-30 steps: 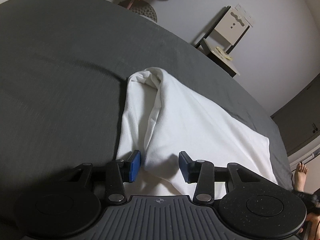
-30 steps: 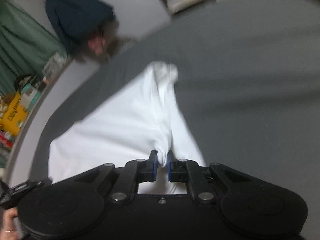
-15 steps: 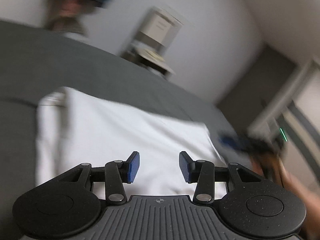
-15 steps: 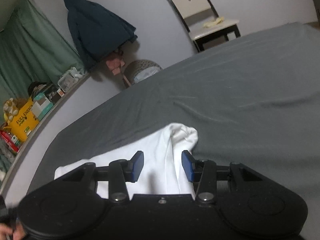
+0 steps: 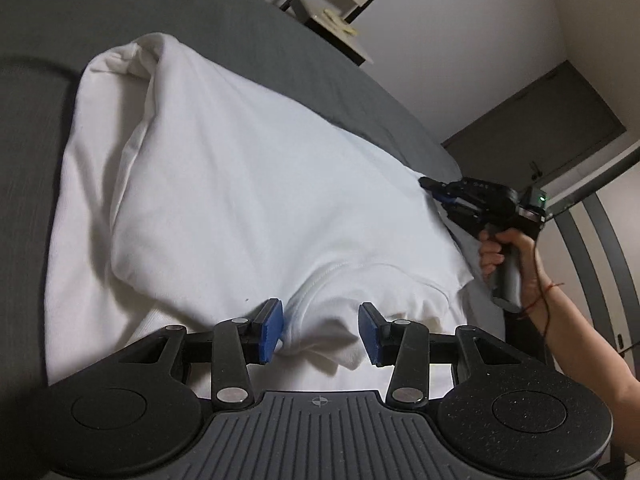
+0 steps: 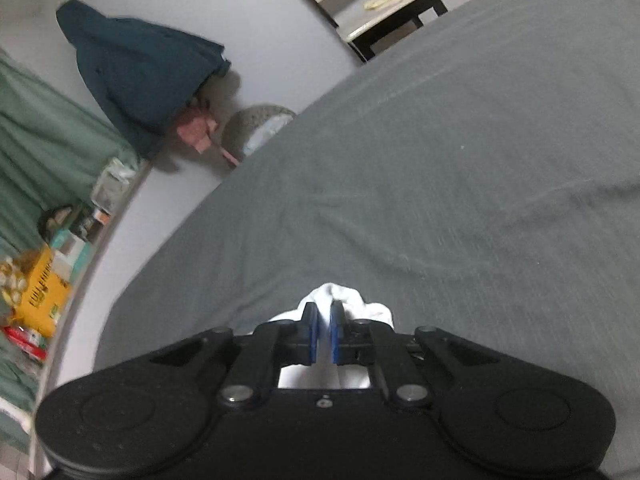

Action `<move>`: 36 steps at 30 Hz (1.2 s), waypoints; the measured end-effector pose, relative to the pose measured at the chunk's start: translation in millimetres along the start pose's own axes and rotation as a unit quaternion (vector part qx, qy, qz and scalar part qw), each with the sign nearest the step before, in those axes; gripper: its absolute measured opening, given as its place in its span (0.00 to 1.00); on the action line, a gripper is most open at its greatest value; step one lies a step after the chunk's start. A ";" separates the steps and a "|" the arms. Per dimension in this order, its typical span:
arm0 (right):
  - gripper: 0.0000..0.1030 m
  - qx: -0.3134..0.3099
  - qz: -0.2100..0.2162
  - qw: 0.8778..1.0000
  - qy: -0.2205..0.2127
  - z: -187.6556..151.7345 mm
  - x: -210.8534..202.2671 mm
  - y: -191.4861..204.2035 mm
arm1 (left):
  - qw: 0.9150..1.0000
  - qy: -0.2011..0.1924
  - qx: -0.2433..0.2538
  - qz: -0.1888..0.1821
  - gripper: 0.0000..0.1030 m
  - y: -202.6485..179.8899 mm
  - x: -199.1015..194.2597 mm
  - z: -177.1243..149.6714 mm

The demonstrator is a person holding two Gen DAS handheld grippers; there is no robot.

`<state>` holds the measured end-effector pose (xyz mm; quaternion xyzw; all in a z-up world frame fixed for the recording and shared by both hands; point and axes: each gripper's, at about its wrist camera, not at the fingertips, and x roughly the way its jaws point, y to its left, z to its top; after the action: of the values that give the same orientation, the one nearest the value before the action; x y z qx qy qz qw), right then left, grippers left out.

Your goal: Fold clothes

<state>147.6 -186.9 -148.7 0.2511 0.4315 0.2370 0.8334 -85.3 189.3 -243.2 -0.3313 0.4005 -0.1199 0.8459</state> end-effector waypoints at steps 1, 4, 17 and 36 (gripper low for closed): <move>0.07 -0.003 -0.005 1.000 0.001 -1.9 2.5 1.1 | 1.000 0.002 0.002 0.000 0.42 -0.3 -2.4 -2.9; 0.09 0.013 -0.008 1.000 0.003 -2.8 -0.5 2.3 | 1.000 0.003 0.013 0.005 0.42 -5.1 -4.5 -4.3; 0.25 -0.130 0.016 0.991 0.002 -82.0 -60.2 55.6 | 0.990 -0.099 -0.010 0.100 0.50 -2.1 -24.6 2.6; 0.54 -0.193 -0.061 0.979 -0.015 -71.9 -113.3 51.7 | 0.956 -0.242 0.008 0.166 0.96 -14.6 -92.9 30.2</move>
<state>19.8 -201.4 -84.5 0.0622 0.3793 0.2605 0.8857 -121.9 236.0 -164.2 -0.2728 0.2319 0.1028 0.9280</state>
